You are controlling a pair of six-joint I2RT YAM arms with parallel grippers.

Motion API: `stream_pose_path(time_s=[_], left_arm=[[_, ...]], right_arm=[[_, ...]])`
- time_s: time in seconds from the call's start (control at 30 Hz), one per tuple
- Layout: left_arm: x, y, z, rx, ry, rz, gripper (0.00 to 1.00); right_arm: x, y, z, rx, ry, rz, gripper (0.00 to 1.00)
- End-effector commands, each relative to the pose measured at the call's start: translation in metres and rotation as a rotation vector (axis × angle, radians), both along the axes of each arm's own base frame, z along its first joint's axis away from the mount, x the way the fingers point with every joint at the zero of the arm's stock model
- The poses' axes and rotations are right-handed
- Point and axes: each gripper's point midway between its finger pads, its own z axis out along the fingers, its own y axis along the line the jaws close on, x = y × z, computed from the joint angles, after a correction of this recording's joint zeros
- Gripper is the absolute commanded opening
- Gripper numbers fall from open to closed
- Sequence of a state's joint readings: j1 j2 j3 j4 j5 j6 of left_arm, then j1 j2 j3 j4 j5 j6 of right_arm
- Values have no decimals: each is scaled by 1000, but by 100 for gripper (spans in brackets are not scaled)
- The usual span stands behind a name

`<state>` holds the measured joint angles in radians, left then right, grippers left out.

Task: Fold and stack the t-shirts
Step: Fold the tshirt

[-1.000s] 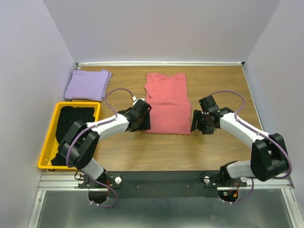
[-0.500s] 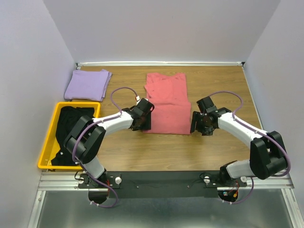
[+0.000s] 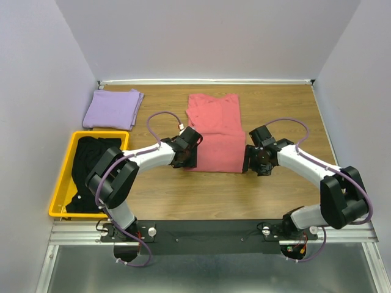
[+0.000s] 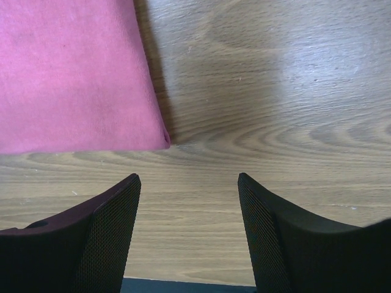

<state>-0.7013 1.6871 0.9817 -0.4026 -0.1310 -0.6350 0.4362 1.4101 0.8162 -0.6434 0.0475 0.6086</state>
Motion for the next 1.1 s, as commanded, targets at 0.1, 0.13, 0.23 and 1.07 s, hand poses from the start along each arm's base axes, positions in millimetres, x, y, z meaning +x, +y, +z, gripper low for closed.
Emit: stream_pose_path(time_s=[0.1, 0.13, 0.23, 1.07], left_arm=[[-24, 27, -27, 135, 92, -1, 51], [-25, 28, -29, 136, 95, 0, 49], [-27, 30, -34, 141, 103, -2, 47], [-39, 32, -48, 113, 86, -37, 0]], right_arm=[[0, -2, -3, -49, 5, -18, 72], [-1, -1, -3, -51, 5, -19, 72], [-2, 0, -4, -56, 6, -15, 72], [18, 17, -15, -96, -80, -18, 59]])
